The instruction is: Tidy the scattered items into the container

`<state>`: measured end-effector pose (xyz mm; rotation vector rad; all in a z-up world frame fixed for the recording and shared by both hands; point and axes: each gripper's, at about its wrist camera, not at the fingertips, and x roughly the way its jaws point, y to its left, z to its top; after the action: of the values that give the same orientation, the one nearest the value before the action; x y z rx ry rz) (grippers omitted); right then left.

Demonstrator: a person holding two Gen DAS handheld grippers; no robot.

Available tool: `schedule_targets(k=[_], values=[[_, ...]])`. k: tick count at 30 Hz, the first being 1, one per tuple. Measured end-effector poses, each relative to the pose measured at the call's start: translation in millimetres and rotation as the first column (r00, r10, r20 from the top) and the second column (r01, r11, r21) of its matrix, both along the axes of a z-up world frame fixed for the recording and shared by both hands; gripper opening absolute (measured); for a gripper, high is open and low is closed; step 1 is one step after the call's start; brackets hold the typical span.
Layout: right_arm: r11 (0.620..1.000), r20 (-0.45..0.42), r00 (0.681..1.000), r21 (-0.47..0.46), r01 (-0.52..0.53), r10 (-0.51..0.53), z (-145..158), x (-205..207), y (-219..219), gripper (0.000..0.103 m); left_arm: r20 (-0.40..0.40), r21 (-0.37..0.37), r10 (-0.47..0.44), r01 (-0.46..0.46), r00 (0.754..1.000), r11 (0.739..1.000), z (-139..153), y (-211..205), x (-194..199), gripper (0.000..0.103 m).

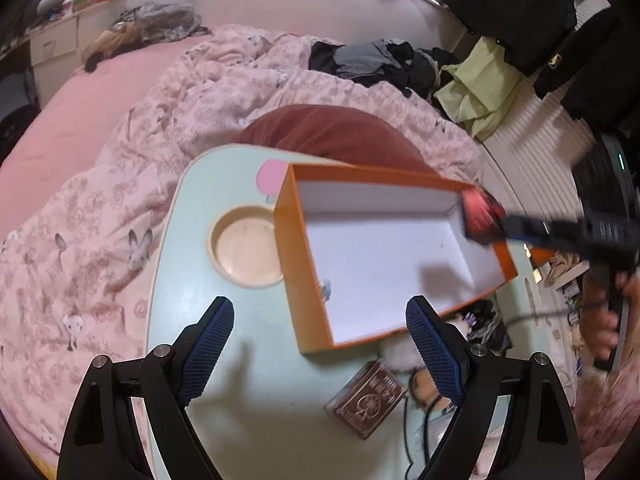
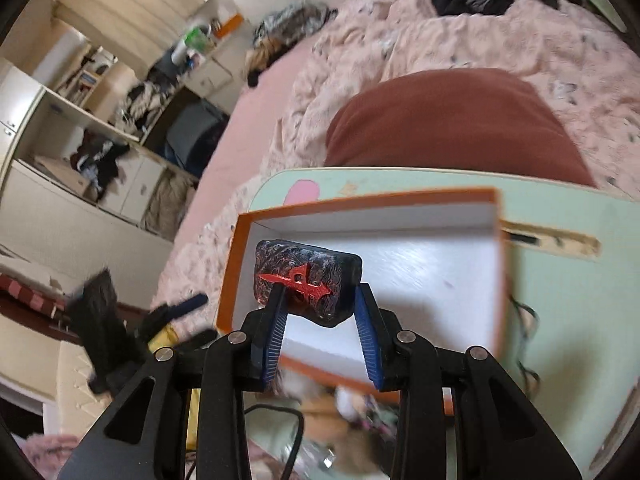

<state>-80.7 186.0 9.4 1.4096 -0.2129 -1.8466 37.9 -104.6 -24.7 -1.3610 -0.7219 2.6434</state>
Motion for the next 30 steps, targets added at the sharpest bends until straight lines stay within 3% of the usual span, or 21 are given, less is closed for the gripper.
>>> schedule_targets(k=[3,7,12,15,18,22,25,30], values=[[0.999,-0.025,0.999,-0.009,0.036,-0.037,-3,14,28,0.036,0.057,0.03,-0.002,0.0,0.998,1.0,2,-1,-14,0.08],[1.0,-0.016,1.0,-0.001,0.023,-0.023,-13,35,45,0.036,0.069,0.077,-0.043,0.037,0.997,0.996,13,6,-31,0.077],[0.998,-0.014,0.998,0.016,-0.067,0.067,-27,65,47,0.036,0.152,0.051,-0.156,0.15,0.976,0.987,18,28,-57,0.051],[0.994,-0.021,0.995,0.052,-0.098,0.099,-38,72,37,0.036,0.24,0.016,-0.239,0.242,0.941,0.97,13,45,-73,0.039],[0.992,-0.063,0.993,0.091,-0.092,0.098,-48,75,32,0.036,0.327,-0.059,-0.263,0.297,0.908,0.953,4,56,-87,0.036],[0.996,-0.101,0.993,0.057,-0.061,0.067,-44,75,37,0.036,0.419,-0.154,-0.282,0.373,0.863,0.915,-7,66,-102,0.032],[0.999,-0.105,0.993,0.011,-0.046,0.047,-41,73,46,0.036,0.481,-0.203,-0.305,0.443,0.822,0.873,-11,75,-110,0.029],[0.999,-0.09,0.995,-0.004,-0.032,0.031,-43,70,54,0.036,0.603,-0.233,-0.351,0.58,0.716,0.781,-15,87,-119,0.029]])
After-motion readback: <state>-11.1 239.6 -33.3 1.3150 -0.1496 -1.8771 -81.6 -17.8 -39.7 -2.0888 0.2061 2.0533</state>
